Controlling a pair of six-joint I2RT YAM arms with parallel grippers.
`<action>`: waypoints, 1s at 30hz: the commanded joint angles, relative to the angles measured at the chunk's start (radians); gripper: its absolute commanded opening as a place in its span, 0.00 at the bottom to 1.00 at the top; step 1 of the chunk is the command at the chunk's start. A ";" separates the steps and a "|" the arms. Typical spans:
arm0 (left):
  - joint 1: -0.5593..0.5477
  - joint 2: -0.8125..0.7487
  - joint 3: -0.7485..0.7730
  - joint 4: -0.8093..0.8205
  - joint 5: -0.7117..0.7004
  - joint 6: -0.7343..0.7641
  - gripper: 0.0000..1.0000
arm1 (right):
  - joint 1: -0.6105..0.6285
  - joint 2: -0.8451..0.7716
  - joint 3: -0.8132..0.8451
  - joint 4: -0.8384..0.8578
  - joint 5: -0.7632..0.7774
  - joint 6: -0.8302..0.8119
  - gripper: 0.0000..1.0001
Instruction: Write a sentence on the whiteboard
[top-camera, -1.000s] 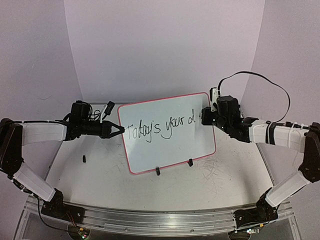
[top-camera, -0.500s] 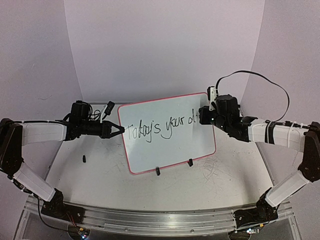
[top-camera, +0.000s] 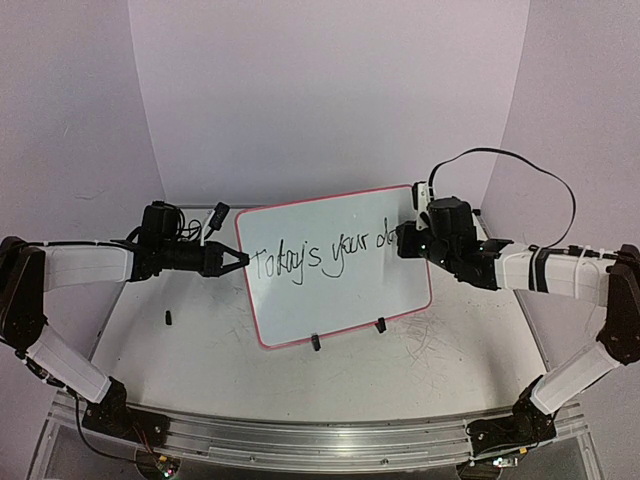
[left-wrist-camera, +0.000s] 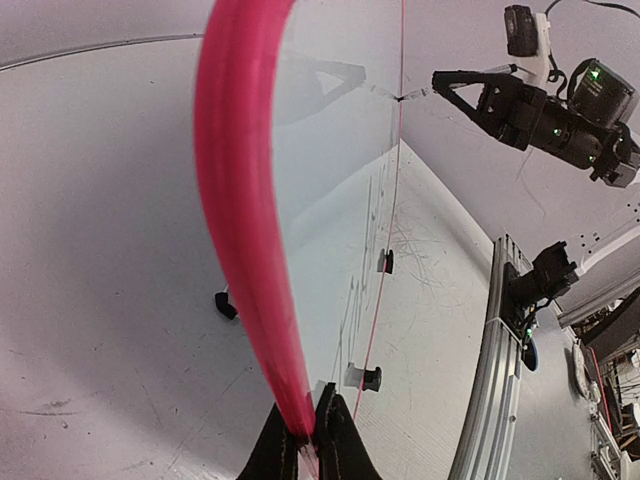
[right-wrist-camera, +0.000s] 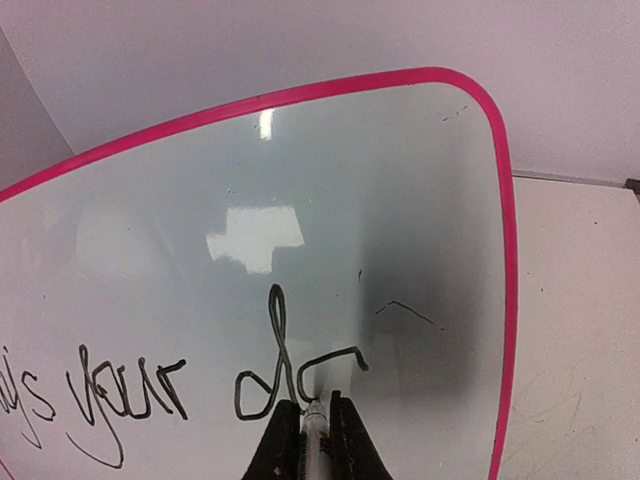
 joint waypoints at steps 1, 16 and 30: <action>0.001 0.022 0.023 -0.055 -0.154 0.069 0.00 | -0.023 -0.014 0.005 -0.018 0.064 0.007 0.00; 0.001 0.017 0.021 -0.055 -0.158 0.071 0.00 | -0.039 0.030 0.086 -0.010 0.041 -0.014 0.00; 0.001 0.022 0.020 -0.056 -0.161 0.072 0.00 | -0.044 -0.049 -0.033 -0.022 0.043 0.007 0.00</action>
